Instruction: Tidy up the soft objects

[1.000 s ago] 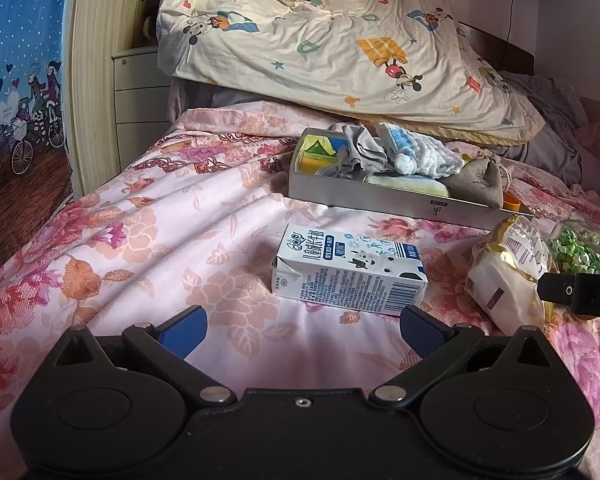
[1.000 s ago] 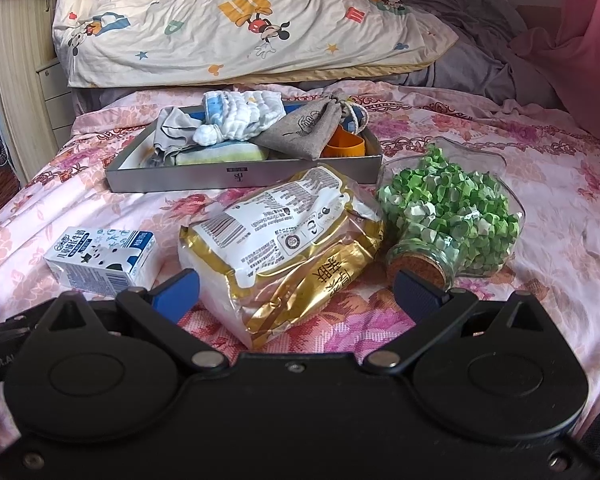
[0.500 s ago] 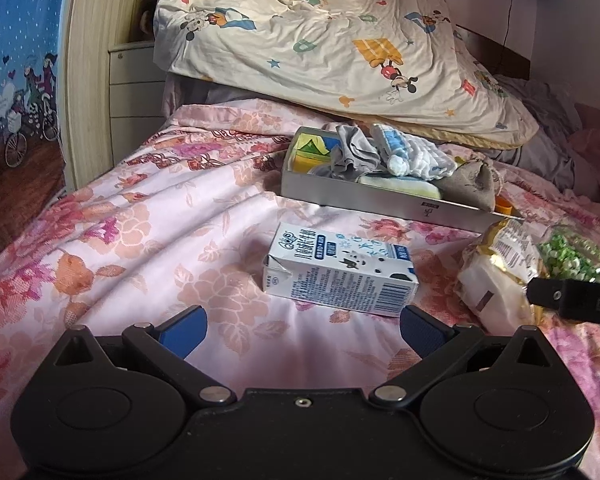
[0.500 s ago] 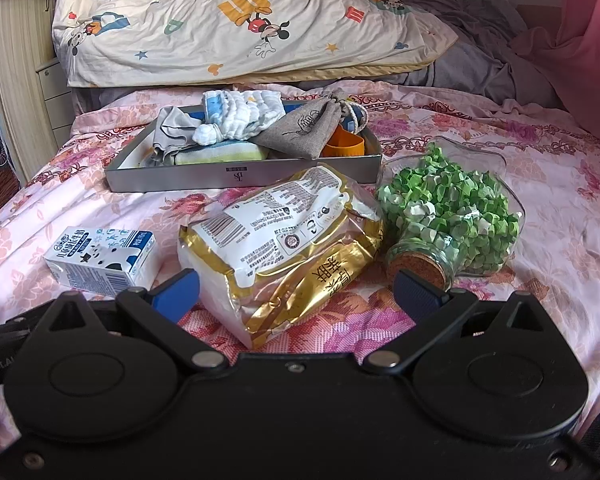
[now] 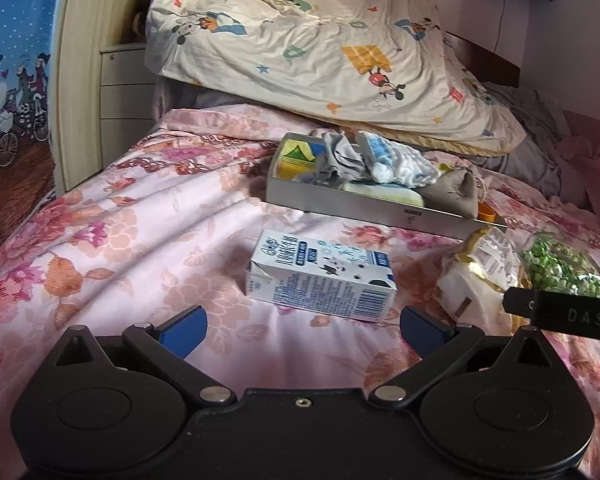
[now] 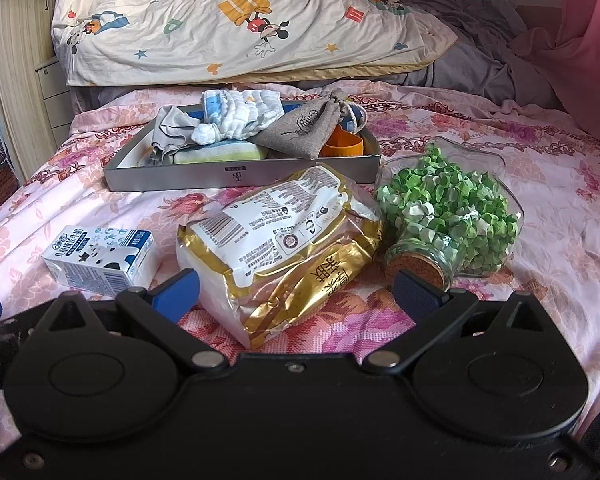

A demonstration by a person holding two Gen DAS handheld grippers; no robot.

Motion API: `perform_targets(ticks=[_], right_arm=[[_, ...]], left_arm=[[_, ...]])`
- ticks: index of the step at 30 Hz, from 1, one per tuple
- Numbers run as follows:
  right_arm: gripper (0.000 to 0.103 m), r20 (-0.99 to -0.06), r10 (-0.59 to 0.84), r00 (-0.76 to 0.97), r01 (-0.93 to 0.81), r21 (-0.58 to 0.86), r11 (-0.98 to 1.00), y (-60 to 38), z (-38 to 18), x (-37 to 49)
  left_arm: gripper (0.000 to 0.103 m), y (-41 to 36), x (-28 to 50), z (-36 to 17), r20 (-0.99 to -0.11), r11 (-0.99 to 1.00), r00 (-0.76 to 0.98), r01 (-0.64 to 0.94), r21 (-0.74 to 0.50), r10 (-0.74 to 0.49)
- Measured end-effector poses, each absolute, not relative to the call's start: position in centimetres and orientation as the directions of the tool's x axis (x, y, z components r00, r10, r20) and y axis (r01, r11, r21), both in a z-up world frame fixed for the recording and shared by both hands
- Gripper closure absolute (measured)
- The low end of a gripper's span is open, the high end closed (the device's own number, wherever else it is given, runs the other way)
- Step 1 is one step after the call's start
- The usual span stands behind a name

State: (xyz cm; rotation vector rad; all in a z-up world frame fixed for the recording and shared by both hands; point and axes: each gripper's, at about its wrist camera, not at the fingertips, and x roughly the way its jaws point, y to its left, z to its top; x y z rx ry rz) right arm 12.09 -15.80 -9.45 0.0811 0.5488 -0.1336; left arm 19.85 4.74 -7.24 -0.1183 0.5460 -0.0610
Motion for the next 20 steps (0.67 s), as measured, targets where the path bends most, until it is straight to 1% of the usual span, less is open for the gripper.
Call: perform_targets(ticks=[12, 20], right_arm=[[0.001, -0.530, -0.101, 0.842, 0.141, 0.036, 0.989, -15.76, -9.56, 12.20], [0.001, -0.532, -0.102, 0.841, 0.140, 0.032, 0.990, -15.69, -9.59, 12.22]], left_arm=[[0.001, 4.88, 19.92, -7.20, -0.517, 0.992, 0.852, 0.023, -0.123, -0.084], [0.001, 4.91, 19.76, -7.22, -0.504, 0.991, 0.859, 0.030, -0.128, -0.091]])
